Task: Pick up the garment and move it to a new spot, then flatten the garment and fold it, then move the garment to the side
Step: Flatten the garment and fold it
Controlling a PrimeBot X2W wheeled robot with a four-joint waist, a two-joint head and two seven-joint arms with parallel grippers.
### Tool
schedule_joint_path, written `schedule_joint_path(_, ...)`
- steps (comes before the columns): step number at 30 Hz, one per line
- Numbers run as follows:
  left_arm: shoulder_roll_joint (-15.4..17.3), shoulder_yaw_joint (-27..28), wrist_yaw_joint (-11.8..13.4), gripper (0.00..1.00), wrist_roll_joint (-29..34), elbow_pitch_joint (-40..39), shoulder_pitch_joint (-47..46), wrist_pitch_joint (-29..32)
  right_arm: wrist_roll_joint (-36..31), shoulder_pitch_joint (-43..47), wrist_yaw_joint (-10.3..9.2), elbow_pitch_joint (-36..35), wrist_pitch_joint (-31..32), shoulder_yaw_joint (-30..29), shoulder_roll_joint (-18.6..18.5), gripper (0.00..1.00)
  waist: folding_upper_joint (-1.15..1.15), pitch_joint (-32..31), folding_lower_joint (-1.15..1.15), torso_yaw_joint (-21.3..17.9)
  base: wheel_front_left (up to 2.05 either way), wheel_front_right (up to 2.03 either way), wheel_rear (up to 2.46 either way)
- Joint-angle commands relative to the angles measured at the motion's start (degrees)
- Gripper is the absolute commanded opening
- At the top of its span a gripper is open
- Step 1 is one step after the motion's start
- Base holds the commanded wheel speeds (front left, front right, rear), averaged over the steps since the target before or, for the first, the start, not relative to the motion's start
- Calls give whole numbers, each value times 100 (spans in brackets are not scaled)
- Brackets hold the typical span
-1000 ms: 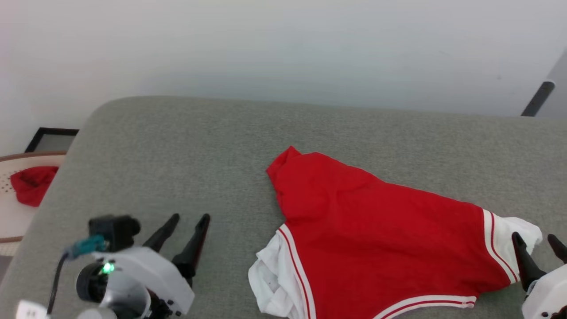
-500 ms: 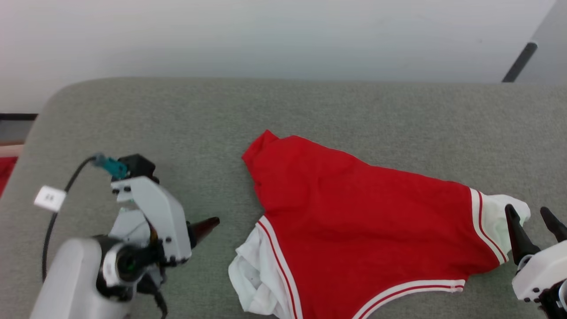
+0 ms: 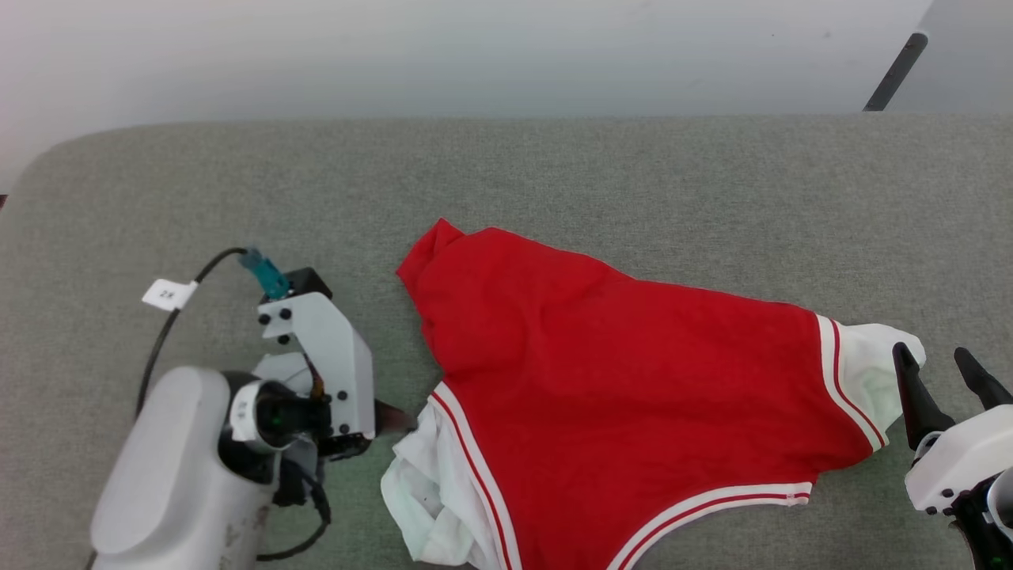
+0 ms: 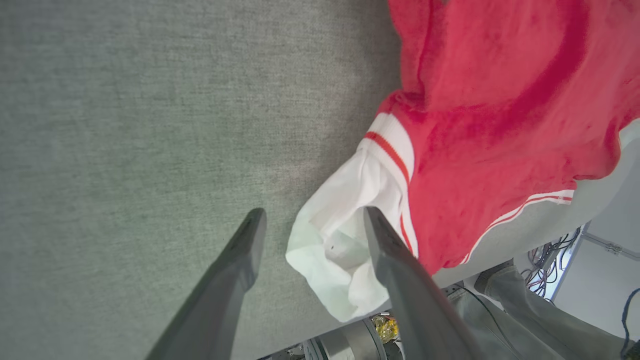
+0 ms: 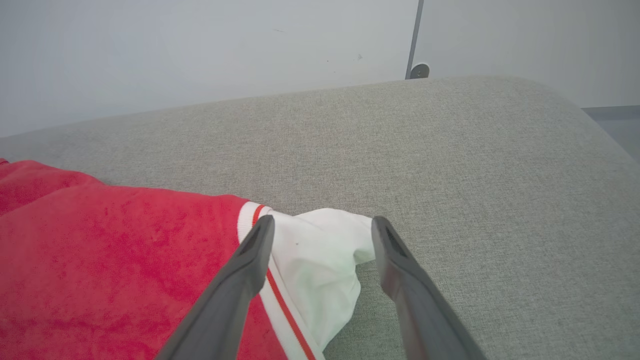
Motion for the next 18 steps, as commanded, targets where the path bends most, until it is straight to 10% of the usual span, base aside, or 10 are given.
schedule_joint_path(1,-31,-40,39,100,-25,60,-36,58,-4,-71,-6,23,-27,5,-17,100,0,14,0,-11,0,0,0)
schedule_joint_path(18,-119,-203,-103,100,6,625,-66,-124,115,-205,-6,117,-65,104,-66,100,0,218,0,-18,0,0,0)
